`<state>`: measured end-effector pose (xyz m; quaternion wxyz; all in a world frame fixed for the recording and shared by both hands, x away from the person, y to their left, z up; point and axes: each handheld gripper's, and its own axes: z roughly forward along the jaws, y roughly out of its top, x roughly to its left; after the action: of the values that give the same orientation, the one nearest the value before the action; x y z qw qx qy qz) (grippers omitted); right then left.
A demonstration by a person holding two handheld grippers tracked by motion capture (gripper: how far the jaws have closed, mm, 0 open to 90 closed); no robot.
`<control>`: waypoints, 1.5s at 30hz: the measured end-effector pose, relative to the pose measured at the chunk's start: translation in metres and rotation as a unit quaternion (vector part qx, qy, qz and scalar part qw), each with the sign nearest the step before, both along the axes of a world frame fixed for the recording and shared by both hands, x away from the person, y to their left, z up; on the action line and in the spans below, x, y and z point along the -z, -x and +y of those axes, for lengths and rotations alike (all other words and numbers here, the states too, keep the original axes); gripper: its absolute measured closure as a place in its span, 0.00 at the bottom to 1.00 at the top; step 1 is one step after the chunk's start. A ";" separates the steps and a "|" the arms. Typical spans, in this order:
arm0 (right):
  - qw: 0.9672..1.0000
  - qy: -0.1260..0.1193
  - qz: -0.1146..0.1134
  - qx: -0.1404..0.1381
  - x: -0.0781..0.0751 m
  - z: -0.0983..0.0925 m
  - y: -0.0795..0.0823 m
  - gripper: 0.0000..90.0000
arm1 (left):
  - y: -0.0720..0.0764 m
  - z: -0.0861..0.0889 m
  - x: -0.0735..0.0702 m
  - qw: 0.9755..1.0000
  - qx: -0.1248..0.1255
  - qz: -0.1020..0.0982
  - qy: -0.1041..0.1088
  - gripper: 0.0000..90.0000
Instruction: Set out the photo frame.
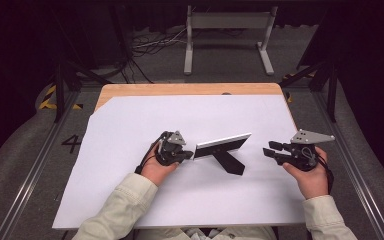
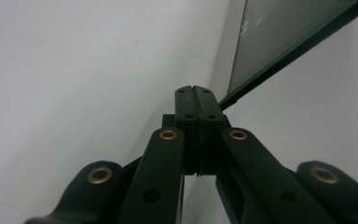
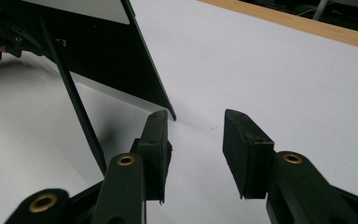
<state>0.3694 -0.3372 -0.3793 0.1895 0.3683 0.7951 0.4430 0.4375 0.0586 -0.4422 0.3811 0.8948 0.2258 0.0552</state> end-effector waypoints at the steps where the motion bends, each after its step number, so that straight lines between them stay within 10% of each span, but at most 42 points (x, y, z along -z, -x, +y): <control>1: 1.000 0.000 0.000 0.001 0.000 0.000 0.000 0.68 | -0.001 -0.002 0.000 1.000 0.000 0.003 0.003 1.00; 25: 1.000 -0.008 -0.011 0.002 -0.009 -0.005 0.005 0.66 | 0.008 -0.017 -0.002 0.997 0.058 0.006 -0.041 1.00; 45: 1.000 -0.013 -0.016 0.004 -0.015 -0.009 0.008 0.65 | 0.024 -0.034 -0.009 0.985 0.150 0.029 -0.084 1.00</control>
<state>0.3617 -0.3459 -0.3647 0.1990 0.3673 0.7845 0.4583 0.4136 0.0248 -0.4328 0.3020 0.9486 0.0945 -0.0099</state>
